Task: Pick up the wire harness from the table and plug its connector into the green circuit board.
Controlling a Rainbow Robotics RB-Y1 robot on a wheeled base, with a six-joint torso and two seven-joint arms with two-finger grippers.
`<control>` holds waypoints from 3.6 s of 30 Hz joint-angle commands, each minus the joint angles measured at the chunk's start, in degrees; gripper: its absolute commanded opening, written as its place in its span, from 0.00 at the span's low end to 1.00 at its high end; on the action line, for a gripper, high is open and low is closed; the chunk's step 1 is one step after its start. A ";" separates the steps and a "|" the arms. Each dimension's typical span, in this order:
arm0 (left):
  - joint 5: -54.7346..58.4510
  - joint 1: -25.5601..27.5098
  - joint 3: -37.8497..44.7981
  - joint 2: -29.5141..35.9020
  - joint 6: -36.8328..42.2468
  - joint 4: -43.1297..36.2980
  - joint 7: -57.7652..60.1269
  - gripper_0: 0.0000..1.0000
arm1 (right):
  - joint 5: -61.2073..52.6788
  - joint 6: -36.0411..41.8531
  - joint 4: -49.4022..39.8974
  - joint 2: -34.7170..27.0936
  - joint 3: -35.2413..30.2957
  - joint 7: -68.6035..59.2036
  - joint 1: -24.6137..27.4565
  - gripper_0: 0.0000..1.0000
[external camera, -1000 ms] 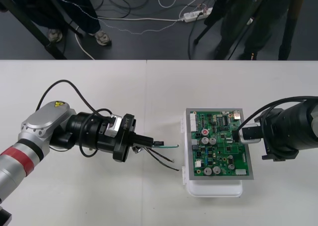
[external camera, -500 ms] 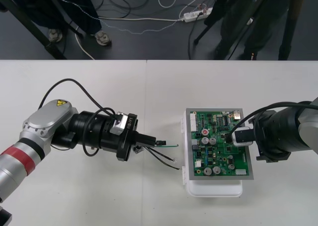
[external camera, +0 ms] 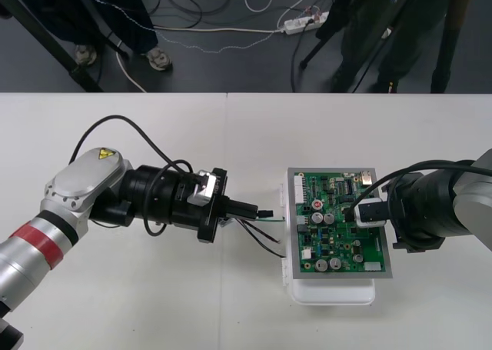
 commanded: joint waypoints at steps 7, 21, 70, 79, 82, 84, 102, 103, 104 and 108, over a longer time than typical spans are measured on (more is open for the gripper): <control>-1.54 0.64 -1.12 -2.79 2.16 -1.87 4.70 0.00 | 1.19 0.41 -0.36 1.58 0.88 -4.66 -1.29 1.00; -1.90 0.82 -2.71 -3.58 2.33 -1.78 6.46 0.00 | -0.13 0.59 -0.36 2.81 1.58 -4.13 -1.29 1.00; -2.34 1.52 -4.29 -5.60 5.58 -1.78 7.43 0.00 | -1.01 0.94 -0.36 2.72 1.58 -2.46 -1.29 1.00; -2.16 1.52 -4.46 -6.04 6.90 -1.87 7.16 0.00 | -1.27 0.94 -0.36 2.72 1.49 -2.29 -1.21 1.00; -2.07 1.52 -4.46 -6.22 7.08 -1.78 7.08 0.00 | -1.27 1.03 -0.36 2.72 1.58 -2.29 -1.21 1.00; -2.07 1.52 -4.46 -6.22 7.08 -1.87 6.99 0.00 | -1.36 1.03 -0.36 2.72 1.49 -2.29 -1.29 1.00; -1.72 1.17 -5.34 -6.22 6.90 -3.36 4.79 0.00 | -1.53 0.94 -0.36 2.81 1.58 -2.11 -1.29 1.00; -1.72 1.26 -5.34 -6.22 6.90 -3.36 4.70 0.00 | -1.53 0.94 -0.36 2.72 1.58 -2.11 -1.21 1.00; -1.72 1.17 -5.34 -6.22 6.99 -3.54 4.61 0.00 | -1.53 1.03 -0.36 2.81 1.58 -2.20 -1.29 1.00; -1.63 1.17 -5.43 -6.22 6.99 -3.72 4.26 0.00 | -1.62 1.03 -0.36 2.72 1.58 -2.11 -1.21 1.00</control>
